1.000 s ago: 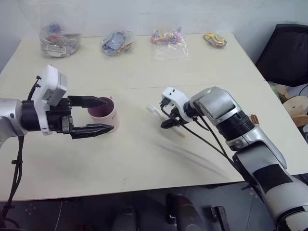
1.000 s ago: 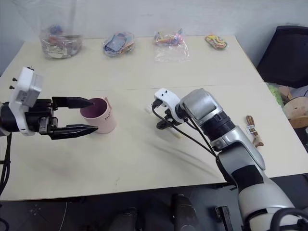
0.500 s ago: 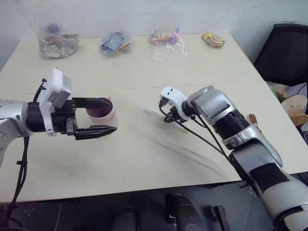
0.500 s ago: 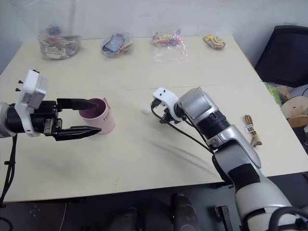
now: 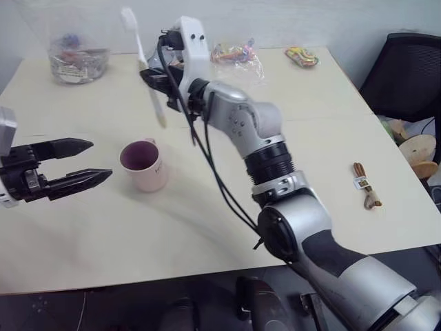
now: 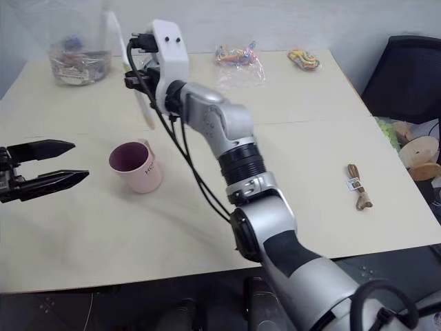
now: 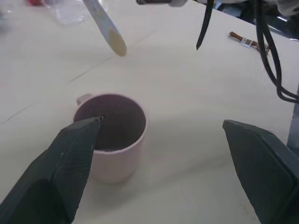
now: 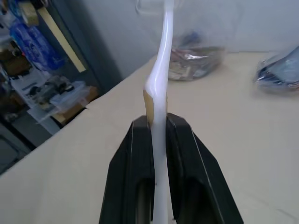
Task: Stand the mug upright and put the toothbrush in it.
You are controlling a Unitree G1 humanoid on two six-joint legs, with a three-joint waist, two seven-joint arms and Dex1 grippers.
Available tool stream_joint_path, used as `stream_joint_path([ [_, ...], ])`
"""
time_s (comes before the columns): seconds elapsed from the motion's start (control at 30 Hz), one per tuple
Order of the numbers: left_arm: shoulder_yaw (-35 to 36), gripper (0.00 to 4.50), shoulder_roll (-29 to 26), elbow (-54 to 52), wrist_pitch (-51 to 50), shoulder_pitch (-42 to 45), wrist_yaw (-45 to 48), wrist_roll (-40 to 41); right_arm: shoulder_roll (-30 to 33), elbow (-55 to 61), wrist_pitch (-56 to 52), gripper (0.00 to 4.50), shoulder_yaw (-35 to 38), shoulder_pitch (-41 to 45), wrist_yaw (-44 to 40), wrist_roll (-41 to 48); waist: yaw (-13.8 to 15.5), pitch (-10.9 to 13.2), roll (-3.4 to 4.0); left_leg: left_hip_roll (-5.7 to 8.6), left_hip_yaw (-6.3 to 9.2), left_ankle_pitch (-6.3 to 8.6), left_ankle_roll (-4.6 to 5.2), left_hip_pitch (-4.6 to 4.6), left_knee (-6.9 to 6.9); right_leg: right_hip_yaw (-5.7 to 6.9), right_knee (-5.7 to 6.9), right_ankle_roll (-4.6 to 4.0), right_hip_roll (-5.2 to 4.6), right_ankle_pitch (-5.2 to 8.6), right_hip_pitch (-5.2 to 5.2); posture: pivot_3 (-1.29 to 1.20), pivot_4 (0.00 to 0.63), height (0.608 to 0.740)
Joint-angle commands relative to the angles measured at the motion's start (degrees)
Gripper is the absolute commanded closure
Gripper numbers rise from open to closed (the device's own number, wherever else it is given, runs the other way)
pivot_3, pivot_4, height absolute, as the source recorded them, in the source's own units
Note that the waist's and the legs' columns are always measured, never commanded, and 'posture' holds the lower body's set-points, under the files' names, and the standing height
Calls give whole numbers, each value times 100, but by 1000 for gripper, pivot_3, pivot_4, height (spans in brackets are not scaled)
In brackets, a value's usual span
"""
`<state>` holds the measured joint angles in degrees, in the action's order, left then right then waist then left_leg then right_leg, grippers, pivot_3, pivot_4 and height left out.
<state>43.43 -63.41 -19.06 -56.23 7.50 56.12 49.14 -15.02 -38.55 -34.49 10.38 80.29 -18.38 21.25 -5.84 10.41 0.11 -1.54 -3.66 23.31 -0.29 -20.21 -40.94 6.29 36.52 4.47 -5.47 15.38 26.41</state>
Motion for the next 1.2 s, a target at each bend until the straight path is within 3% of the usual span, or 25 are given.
stream_joint_path([
  [0.03,281,0,-89,-41,-2,-81,-46,-2,-506,187,133,4465,103,-42,2,461,25,0,0,1,1,0,0,-1,0,0,0,0,0,0,1,0,150,740],
  [0.4,279,0,-79,-89,28,-81,-210,60,-803,432,152,4465,-895,-973,-255,507,-74,0,-1,-2,-3,0,0,2,6,-3,1,0,7,0,6,0,150,740],
  [0.73,107,0,-111,48,139,56,-180,32,-653,610,306,995,-966,-987,-267,804,-63,0,-1,-3,-3,0,0,2,4,-3,1,0,5,0,6,0,150,740],
  [0.9,102,0,-133,200,250,-31,-64,-120,385,2200,-153,995,-1740,-1511,-1482,880,-59,-1,-2,-2,-2,0,0,3,5,-3,2,0,6,0,7,0,150,740],
  [1.03,237,0,-219,377,453,-362,191,-418,1892,3431,-966,995,-2045,-1845,-2859,1206,45,-1,-4,-3,1,1,3,-2,-2,-2,1,1,-4,0,5,0,150,740],
  [1.13,481,0,-331,545,755,-830,589,-803,3494,3755,-890,995,-2338,-2085,-4060,915,141,-2,-6,3,-2,3,6,-2,-5,-4,-8,2,-5,-1,4,0,150,740],
  [1.2,695,0,-402,655,882,-1081,841,-970,4218,3763,-788,995,-2436,-2196,-4530,752,175,-1,-7,4,-10,3,6,-2,-5,-2,-11,2,-3,-1,2,0,150,740],
])
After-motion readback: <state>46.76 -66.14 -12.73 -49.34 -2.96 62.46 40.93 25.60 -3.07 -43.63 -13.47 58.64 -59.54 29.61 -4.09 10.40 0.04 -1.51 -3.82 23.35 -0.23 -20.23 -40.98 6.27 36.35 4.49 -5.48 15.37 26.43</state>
